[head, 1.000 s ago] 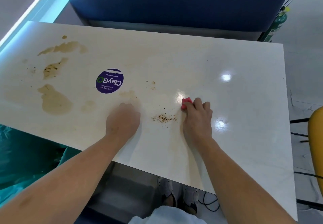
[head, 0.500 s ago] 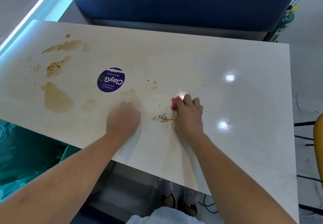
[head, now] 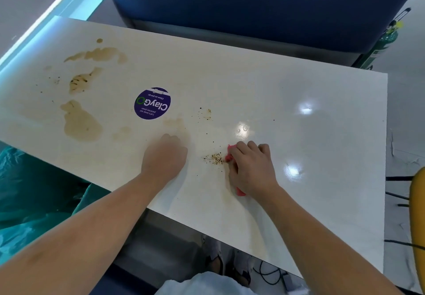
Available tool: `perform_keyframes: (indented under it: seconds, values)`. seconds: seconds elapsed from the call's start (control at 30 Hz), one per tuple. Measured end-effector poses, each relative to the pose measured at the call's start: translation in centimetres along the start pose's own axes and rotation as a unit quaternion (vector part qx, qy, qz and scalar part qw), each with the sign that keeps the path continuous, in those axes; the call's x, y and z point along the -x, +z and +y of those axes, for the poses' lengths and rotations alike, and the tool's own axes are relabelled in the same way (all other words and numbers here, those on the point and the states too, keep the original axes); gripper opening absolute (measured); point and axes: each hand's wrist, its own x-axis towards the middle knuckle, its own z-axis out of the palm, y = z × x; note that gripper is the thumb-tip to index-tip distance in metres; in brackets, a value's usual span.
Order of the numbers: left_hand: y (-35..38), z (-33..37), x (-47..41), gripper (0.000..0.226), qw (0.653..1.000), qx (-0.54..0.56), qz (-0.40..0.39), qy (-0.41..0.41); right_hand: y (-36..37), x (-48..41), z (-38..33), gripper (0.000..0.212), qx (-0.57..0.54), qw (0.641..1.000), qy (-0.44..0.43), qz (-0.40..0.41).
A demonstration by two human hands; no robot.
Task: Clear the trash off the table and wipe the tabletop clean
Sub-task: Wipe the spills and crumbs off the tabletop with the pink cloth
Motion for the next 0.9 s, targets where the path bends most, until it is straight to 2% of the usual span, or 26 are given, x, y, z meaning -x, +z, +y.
perform_keyframes:
  seconds: [0.13,0.17,0.37,0.53,0.63,0.73,0.83,0.9]
  values:
    - [-0.2,-0.4,-0.1,0.034,1.0,0.01,-0.01,0.002,0.3,-0.7,-0.9,0.025,-0.005,0.989,0.151,0.0]
    - [-0.2,-0.6,-0.2,0.034,1.0,0.01,-0.012,0.003,0.5,-1.0,-1.3,0.024,0.0,0.986,0.166,-0.007]
    - [-0.5,-1.6,-0.7,0.032,1.0,0.013,-0.004,0.026,0.8,-1.2,-0.3,0.021,0.019,0.997,0.073,0.012]
    - [-0.3,-1.9,-0.9,0.029,0.999,0.001,-0.008,0.048,3.3,-2.0,-2.7,0.006,0.05,0.99,0.126,0.041]
    - [-0.2,-2.0,-1.0,0.03,0.998,-0.002,-0.016,0.055,4.3,-3.4,-4.7,0.013,0.055,0.987,0.144,0.033]
    - [-0.2,-2.1,-1.2,0.032,0.998,0.003,-0.019,0.052,4.4,-5.3,-5.0,0.018,0.066,0.99,0.125,0.014]
    - [0.0,-2.3,-1.1,0.031,0.999,0.006,-0.013,0.053,4.2,-6.1,-4.4,0.015,0.062,0.989,0.13,0.024]
    - [0.2,-2.4,-0.8,0.033,0.999,0.011,-0.005,0.051,4.2,-5.2,-4.3,0.011,0.057,0.982,0.171,0.049]
